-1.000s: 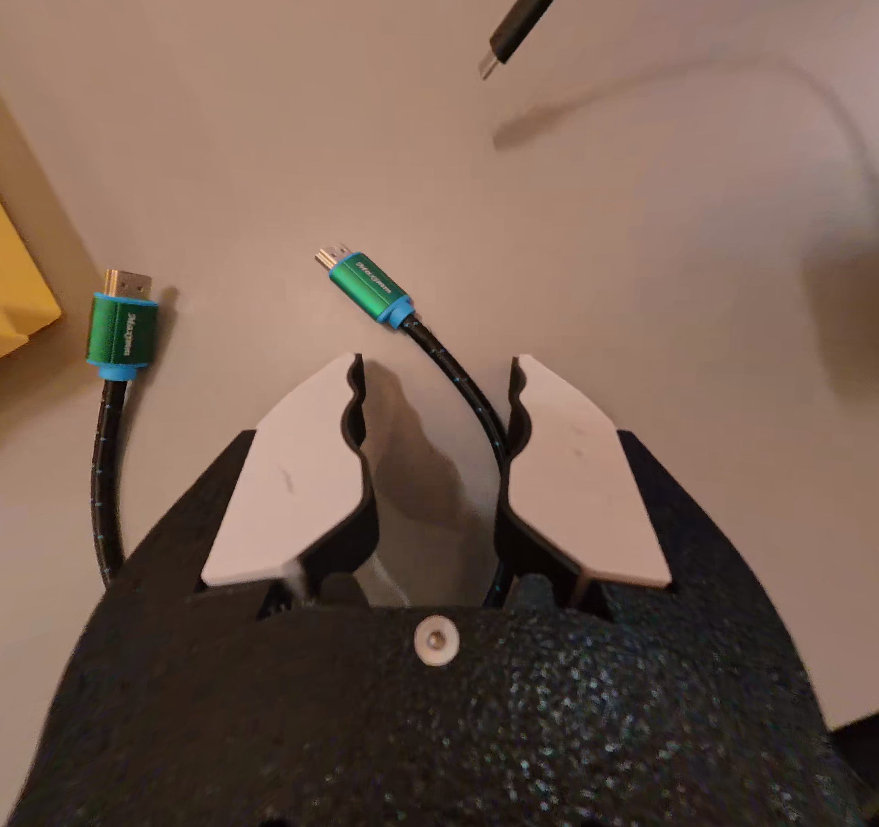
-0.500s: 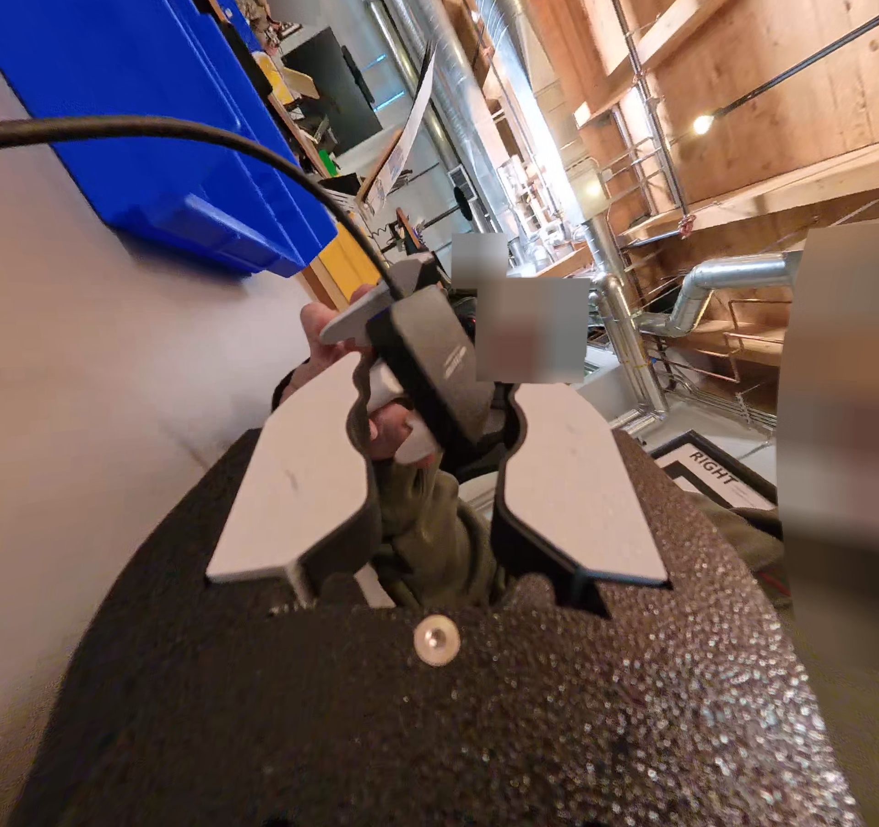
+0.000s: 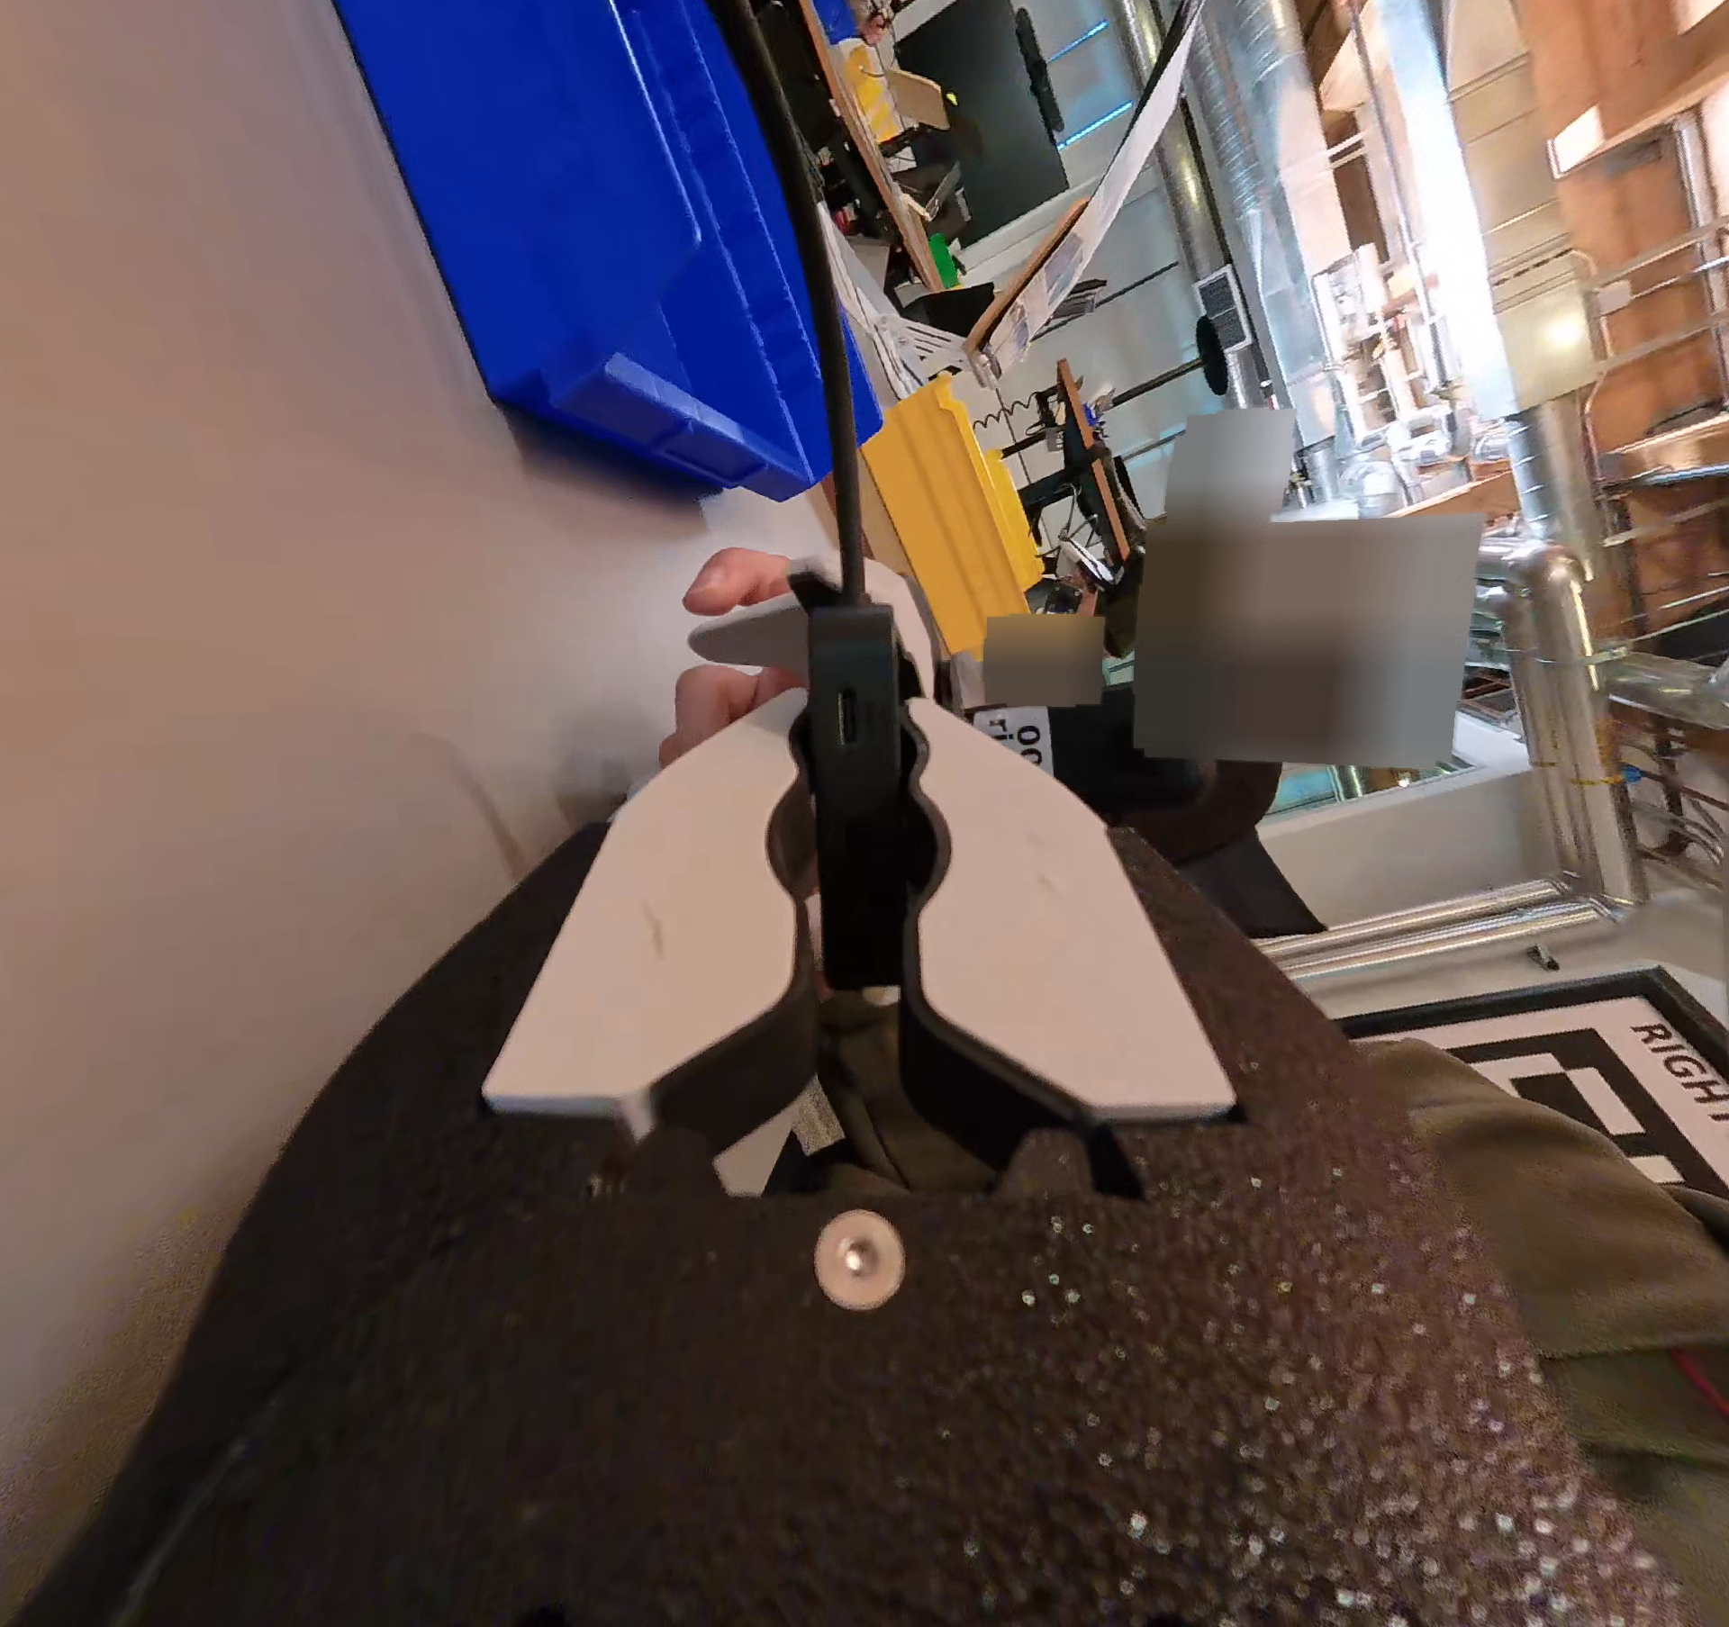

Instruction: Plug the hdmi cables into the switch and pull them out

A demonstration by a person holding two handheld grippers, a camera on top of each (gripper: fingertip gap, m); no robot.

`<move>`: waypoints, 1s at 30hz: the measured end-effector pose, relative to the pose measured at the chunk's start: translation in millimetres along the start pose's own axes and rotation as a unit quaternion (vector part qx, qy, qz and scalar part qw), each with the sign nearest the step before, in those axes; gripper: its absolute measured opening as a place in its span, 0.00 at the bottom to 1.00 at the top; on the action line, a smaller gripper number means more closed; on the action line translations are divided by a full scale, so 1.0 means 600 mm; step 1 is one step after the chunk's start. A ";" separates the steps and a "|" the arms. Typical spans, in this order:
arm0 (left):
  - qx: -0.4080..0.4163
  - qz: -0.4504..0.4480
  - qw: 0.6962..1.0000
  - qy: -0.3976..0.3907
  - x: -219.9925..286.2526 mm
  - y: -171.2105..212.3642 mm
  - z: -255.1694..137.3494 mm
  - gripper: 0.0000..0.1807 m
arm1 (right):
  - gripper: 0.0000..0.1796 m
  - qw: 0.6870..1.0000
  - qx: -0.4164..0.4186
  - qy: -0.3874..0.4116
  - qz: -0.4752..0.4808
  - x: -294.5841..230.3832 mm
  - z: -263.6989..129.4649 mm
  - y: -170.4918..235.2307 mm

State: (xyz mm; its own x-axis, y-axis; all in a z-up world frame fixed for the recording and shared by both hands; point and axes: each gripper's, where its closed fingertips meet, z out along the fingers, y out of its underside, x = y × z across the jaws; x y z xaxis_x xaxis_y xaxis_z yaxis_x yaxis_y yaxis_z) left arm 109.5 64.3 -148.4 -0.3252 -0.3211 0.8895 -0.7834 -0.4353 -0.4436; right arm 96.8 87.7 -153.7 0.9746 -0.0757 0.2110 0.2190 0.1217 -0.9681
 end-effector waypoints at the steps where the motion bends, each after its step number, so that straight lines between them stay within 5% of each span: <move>1: -0.006 0.002 1.000 -0.003 0.001 0.002 0.004 0.07 | 0.42 1.000 -0.002 0.006 0.000 0.002 0.001 0.000; 13: -0.011 0.018 0.999 -0.035 -0.010 -0.002 0.019 0.08 | 0.43 0.999 -0.042 0.022 0.002 0.015 0.002 0.017; 18: 0.047 0.100 0.994 -0.007 0.019 -0.037 -0.006 0.15 | 0.43 0.996 0.000 0.039 0.083 0.044 -0.016 0.002; 20: 0.082 0.180 0.977 -0.079 0.001 -0.073 -0.049 0.16 | 0.42 0.992 0.028 0.063 0.110 0.069 -0.036 -0.005; 24: 0.063 0.309 0.897 -0.310 -0.091 -0.109 -0.155 0.15 | 0.42 0.984 0.058 0.095 0.136 0.100 -0.060 -0.011; 30: -0.077 0.242 0.877 -0.407 -0.199 -0.033 -0.154 0.24 | 0.42 0.985 0.063 0.091 0.133 0.099 -0.055 -0.012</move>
State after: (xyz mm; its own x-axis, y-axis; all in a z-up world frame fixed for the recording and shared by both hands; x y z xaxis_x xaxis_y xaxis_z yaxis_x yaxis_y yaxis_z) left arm 114.9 188.8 -236.0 -0.2024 -0.9586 0.2004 -0.7412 0.0162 -0.6711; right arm 151.3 49.4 -138.7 0.9760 -0.2002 -0.0859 -0.0266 0.2819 -0.9591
